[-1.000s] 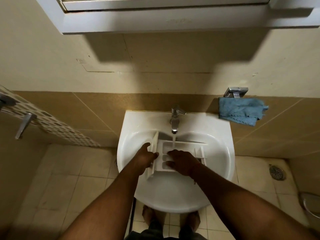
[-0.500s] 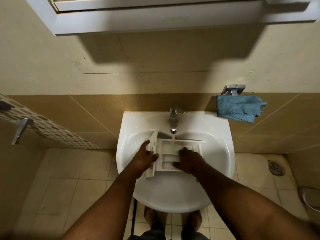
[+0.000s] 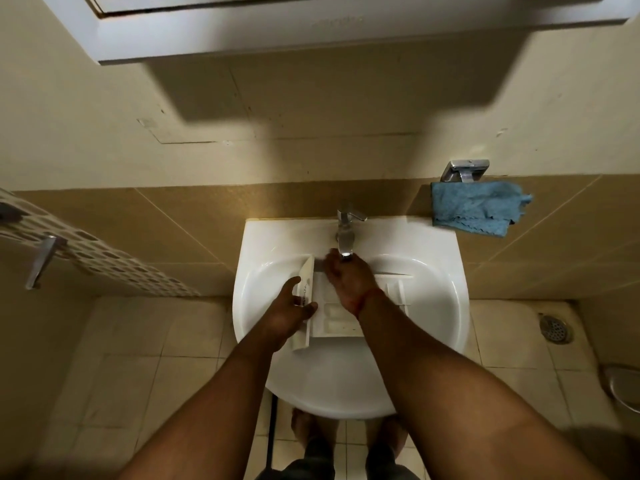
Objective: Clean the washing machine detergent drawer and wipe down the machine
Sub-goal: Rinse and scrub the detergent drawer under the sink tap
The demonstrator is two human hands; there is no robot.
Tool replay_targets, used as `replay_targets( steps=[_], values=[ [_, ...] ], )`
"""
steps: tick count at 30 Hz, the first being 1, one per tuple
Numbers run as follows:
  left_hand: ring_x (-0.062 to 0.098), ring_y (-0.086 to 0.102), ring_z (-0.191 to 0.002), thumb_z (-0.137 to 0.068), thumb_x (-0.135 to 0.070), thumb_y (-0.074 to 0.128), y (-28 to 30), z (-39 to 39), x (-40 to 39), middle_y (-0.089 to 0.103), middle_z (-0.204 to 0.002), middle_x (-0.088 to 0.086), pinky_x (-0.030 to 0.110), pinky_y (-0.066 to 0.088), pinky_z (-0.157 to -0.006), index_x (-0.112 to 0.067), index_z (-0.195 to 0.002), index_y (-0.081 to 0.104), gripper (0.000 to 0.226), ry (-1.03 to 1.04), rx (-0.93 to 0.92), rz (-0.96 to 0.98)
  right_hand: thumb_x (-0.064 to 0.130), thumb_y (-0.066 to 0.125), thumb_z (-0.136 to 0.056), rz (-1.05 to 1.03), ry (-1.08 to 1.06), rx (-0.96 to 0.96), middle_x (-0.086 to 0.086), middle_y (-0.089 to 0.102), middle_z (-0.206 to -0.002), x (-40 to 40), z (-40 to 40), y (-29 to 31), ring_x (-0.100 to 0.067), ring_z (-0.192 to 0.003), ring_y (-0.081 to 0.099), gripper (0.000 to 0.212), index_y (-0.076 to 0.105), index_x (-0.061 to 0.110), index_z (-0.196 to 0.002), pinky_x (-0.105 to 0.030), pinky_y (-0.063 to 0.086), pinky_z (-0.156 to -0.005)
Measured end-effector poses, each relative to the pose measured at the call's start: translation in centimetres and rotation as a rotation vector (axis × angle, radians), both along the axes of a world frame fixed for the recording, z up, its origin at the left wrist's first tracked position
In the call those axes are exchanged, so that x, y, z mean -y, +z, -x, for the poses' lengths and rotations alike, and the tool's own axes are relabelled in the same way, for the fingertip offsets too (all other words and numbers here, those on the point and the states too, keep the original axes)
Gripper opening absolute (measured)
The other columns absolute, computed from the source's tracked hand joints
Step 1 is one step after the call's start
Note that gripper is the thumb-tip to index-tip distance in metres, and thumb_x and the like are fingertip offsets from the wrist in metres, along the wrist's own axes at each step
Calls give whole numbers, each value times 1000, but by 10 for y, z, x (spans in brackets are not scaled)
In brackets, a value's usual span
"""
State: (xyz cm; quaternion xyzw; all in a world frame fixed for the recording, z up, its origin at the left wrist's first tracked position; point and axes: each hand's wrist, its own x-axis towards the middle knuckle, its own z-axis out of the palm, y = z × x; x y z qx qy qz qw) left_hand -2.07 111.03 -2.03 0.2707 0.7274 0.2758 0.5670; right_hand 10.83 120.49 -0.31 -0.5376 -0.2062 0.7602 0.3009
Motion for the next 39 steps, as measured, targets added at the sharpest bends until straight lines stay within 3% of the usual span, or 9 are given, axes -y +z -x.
replay_targets(
  steps=[7, 11, 15, 18, 20, 24, 28, 33, 39],
  values=[
    [33, 59, -110, -87, -19, 73, -4, 1, 5, 52, -125, 12, 50, 53, -95, -35, -147, 30, 75, 45, 22, -42, 24, 47, -101, -947, 1035, 798, -10, 30, -157, 25, -40, -39, -28, -141, 33, 60, 19, 21, -154, -38, 30, -115],
    [32, 59, -109, -87, -19, 73, -3, 2, 4, 52, -122, 9, 50, 53, -95, -36, -146, 30, 74, 37, 9, -28, 31, 46, -101, -869, 795, 1122, -14, 27, -157, 29, -71, -46, -33, -142, 31, 57, 26, 21, -153, -43, 29, -114],
    [31, 59, -108, -87, -21, 73, -3, 1, 5, 53, -123, 9, 50, 54, -93, -37, -146, 29, 75, 33, -10, -30, 8, 49, -94, -593, 287, 786, -10, 62, -125, 11, -39, -32, -29, -117, 56, 32, 63, 17, -121, -32, 41, -102],
    [31, 59, -109, -87, -22, 73, -2, 0, 6, 53, -124, 11, 51, 53, -94, -37, -145, 29, 74, 35, -10, -40, -3, 50, -92, -129, -23, 23, -13, 60, -114, -11, -15, -13, -23, -97, 63, 33, 57, 2, -124, -31, 53, -90],
    [31, 59, -108, -87, -21, 73, 0, -1, 6, 52, -123, 10, 50, 54, -94, -37, -145, 29, 75, 40, -15, -42, -6, 49, -94, -46, -19, -156, -16, 57, -115, -13, -10, -11, -21, -95, 62, 34, 49, -8, -129, -29, 54, -89],
    [33, 60, -106, -88, -20, 72, -1, -2, 6, 54, -121, 12, 44, 55, -89, -35, -145, 30, 73, 47, -12, -59, 8, 52, -97, -454, 504, 372, -9, 64, -107, 20, -11, -19, -27, -104, 61, 16, 63, 12, -107, -36, 51, -95],
    [30, 61, -102, -89, -19, 71, 0, -2, 7, 56, -115, 11, 40, 54, -84, -33, -140, 33, 65, 34, -29, -74, 31, 54, -98, -926, 1006, 751, -11, 55, -131, 45, -35, -33, -27, -118, 54, 41, 47, 13, -134, -37, 45, -98],
    [28, 59, -97, -88, -17, 71, -2, -1, 8, 55, -112, 12, 44, 54, -86, -29, -125, 38, 51, 47, -41, -74, 49, 49, -95, -758, 1395, 1283, -12, 49, -138, 18, -100, -50, -34, -122, 52, 54, 42, 14, -136, -39, 44, -99],
    [29, 60, -95, -90, -17, 69, 0, -1, 7, 56, -111, 14, 42, 54, -82, -24, -120, 37, 45, 12, -62, -84, 24, 59, -93, -872, 1307, 868, -13, 40, -146, 33, -32, -49, -32, -131, 46, 62, 32, 12, -148, -41, 39, -108]
  ],
)
